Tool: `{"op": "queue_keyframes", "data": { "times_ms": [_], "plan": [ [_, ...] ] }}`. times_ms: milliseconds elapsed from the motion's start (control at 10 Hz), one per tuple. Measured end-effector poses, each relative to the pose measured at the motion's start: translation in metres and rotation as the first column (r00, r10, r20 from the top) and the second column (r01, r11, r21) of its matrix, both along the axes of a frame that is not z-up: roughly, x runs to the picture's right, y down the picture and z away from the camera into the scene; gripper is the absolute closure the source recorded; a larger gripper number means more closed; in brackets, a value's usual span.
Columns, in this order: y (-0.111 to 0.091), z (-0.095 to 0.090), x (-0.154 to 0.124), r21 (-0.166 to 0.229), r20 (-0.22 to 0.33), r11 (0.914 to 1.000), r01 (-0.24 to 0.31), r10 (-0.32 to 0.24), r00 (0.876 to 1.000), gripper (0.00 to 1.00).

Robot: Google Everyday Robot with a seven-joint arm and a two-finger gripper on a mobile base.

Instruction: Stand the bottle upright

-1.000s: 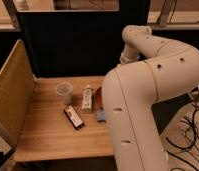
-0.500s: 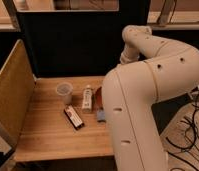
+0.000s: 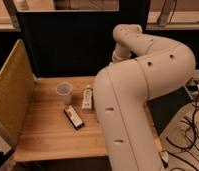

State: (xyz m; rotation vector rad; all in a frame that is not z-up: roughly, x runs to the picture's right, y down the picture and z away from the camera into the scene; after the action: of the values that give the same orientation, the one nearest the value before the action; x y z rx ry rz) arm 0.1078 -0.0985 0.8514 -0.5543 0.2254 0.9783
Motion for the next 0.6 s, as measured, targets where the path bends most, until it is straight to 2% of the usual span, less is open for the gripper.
{"op": "queue_keyframes", "data": {
  "times_ms": [200,400,600],
  "plan": [
    [0.008,0.009,-0.021,-0.013,-0.003,0.9994,0.032,-0.032,0.999,0.2],
    [0.021,0.021,-0.053,-0.047,0.01,0.997,0.061,-0.06,0.998,0.2],
    [0.028,0.031,-0.082,-0.066,0.01,0.9971,0.039,-0.039,0.999,0.2]
  ]
}}
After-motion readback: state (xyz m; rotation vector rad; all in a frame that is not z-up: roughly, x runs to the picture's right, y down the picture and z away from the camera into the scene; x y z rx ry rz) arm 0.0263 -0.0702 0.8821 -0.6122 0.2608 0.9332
